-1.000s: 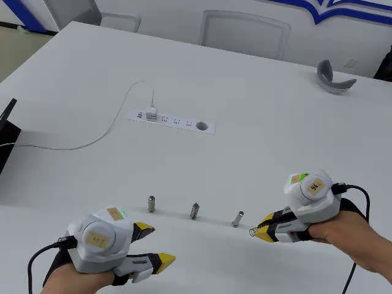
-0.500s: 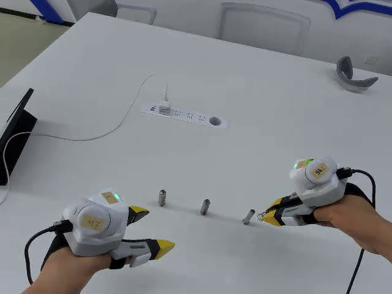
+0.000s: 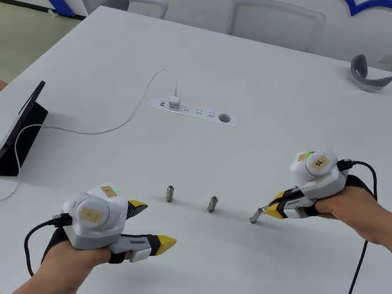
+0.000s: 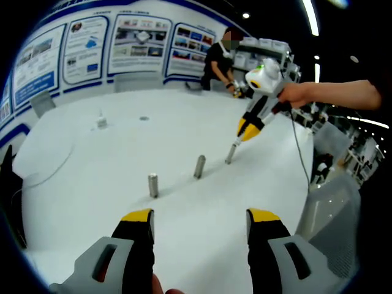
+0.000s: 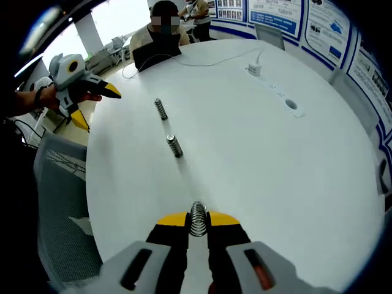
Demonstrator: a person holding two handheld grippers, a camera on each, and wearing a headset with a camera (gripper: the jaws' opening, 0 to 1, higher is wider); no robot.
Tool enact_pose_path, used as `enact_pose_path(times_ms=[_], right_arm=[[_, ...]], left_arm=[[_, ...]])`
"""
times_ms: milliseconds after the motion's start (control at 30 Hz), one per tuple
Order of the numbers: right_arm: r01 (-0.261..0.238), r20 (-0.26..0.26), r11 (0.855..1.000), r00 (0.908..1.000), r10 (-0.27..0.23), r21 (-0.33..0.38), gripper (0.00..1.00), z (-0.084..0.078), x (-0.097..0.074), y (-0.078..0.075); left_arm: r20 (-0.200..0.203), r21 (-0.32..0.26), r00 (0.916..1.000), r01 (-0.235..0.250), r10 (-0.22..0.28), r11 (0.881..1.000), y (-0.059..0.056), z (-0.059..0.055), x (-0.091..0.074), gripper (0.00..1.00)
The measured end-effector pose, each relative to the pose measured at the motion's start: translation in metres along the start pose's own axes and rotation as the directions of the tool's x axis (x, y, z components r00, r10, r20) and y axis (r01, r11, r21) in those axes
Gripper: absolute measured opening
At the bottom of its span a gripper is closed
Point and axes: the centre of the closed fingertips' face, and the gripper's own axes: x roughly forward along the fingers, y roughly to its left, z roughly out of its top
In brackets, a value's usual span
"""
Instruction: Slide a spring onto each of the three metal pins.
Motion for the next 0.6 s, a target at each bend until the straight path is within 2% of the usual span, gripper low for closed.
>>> enact_pose_path(times_ms=[467,600], right_arm=[[-0.019,-0.043,0.999,0.9989,0.018,-0.027,0.13,-0.001,0.012,0.0],[-0.022,-0.038,0.999,0.9991,0.021,-0.027,0.13,0.002,0.012,0.0]], left_arm=[[0.001,-0.022,1.0,0.006,-0.006,1.0,-0.002,-0.002,0.001,0.62],[-0.001,-0.027,1.0,0.006,-0.006,1.0,-0.002,-0.004,0.0,0.62]])
